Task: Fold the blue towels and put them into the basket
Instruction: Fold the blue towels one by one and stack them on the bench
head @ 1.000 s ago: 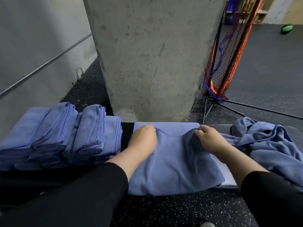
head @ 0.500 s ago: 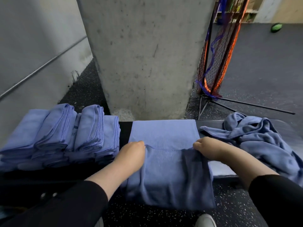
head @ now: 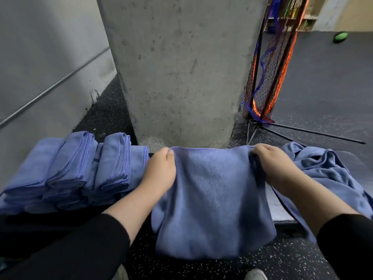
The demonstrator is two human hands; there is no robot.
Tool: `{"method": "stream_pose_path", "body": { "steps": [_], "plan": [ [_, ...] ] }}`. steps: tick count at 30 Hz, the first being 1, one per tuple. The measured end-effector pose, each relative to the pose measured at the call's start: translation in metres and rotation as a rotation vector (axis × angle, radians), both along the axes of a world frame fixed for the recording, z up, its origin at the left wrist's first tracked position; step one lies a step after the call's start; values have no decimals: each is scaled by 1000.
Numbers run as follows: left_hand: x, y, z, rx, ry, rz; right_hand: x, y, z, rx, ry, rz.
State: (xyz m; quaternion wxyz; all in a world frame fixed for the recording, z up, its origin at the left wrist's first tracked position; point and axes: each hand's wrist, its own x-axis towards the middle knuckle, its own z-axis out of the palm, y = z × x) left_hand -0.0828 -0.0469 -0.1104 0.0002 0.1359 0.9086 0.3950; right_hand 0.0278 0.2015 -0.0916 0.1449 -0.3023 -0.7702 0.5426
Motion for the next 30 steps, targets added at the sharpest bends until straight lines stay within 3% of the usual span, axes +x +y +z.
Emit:
{"method": "stream_pose_path", "body": {
  "steps": [4, 11, 22, 30],
  "plan": [
    [-23, 25, -29, -41, 9, -13, -34, -4, -28, 205, -82, 65],
    [-29, 37, -64, -364, 55, -117, -47, -2, -57, 375, -354, 167],
    [10, 6, -62, -501, 58, -234, -6, -13, -38, 510, -575, 392],
    [28, -17, -53, -418, -38, -185, 24, -14, -20, 478, -518, 451]
  ]
}}
